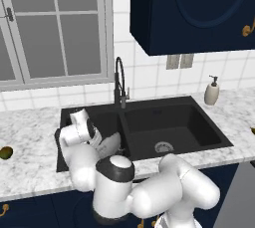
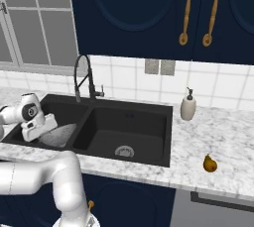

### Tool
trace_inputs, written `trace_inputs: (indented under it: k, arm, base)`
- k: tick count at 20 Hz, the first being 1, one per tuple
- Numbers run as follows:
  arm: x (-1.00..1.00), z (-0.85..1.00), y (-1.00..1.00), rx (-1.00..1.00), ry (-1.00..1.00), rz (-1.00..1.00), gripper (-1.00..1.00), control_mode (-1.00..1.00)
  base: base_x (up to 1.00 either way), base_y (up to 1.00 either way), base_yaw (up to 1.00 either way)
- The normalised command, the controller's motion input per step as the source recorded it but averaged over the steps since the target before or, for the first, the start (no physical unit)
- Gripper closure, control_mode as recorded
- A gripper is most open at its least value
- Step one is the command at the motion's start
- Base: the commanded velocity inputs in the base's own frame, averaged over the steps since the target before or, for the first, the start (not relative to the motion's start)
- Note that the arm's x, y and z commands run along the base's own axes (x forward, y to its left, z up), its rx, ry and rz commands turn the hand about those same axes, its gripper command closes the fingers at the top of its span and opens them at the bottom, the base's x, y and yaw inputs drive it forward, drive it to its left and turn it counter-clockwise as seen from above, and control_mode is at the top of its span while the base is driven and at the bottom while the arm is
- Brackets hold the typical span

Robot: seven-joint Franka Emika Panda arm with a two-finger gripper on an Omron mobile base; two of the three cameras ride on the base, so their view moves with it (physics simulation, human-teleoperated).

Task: Put the colander in the sink, put the pear, mango in the colander, and turn on the sink faucet and pour water over the colander.

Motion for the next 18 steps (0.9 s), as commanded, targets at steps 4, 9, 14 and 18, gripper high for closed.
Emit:
trace_inputs:
  k: [4,9,14,18]
  arm:
    - [0.00,-0.54,0.03,0.00,-0.02,-0.19,1.00,-1.00]
    - [0.03,-0.35,0.27,0.00,-0.28,-0.19,1.00,-1.00]
    - [0.21,-0.02,0.72,0.03,-0.69,-0.19,1.00,-1.00]
    - [0.52,0.00,0.86,0.00,-0.67,-0.18,1.00,-1.00]
  base:
    - [0.00,0.00,0.00]
    - [0.00,0.00,0.00]
    - [0.00,0.00,0.00]
    - [0.00,0.00,0.00]
